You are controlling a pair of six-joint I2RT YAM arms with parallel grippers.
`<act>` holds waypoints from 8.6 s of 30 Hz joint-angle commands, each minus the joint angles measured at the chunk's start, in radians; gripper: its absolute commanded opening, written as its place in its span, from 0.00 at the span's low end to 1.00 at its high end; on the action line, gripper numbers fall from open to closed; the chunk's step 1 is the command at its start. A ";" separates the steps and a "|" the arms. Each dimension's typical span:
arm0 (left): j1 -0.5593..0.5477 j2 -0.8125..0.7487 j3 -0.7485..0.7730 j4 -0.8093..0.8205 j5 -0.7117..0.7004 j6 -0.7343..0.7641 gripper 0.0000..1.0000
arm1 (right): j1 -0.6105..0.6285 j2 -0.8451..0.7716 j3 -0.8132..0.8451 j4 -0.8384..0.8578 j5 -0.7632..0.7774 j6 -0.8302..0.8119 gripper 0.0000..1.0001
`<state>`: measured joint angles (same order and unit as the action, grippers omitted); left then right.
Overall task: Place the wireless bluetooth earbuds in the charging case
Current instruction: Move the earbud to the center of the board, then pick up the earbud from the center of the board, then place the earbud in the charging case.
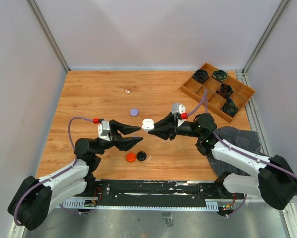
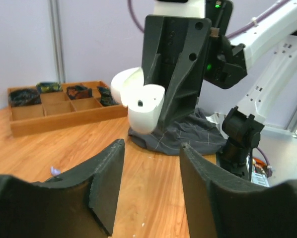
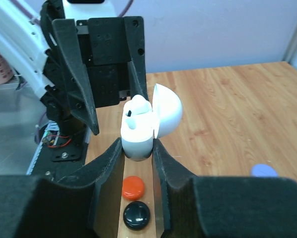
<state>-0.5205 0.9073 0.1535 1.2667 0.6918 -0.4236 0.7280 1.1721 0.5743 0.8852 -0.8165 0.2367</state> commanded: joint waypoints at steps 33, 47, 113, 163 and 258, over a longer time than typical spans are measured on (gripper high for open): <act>0.264 0.996 1.106 -1.190 -0.490 0.466 0.70 | -0.114 -0.176 -0.174 -0.211 0.407 -0.284 0.01; 0.328 1.334 1.535 -1.400 -0.388 0.632 0.69 | -0.118 -0.161 -0.173 -0.218 0.412 -0.292 0.01; 0.340 0.898 0.982 -1.593 -0.567 0.270 0.19 | -0.121 -0.140 -0.145 -0.267 0.387 -0.270 0.01; 0.244 0.777 0.961 -1.751 -0.764 0.248 0.40 | -0.120 -0.128 -0.117 -0.308 0.362 -0.258 0.01; 0.095 0.183 0.569 -1.081 -0.116 0.104 0.22 | -0.079 -0.072 -0.081 -0.133 0.310 -0.264 0.01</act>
<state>-0.4019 1.1320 0.7532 0.0063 0.4580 -0.2501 0.6277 1.0966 0.4492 0.6670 -0.4973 -0.0109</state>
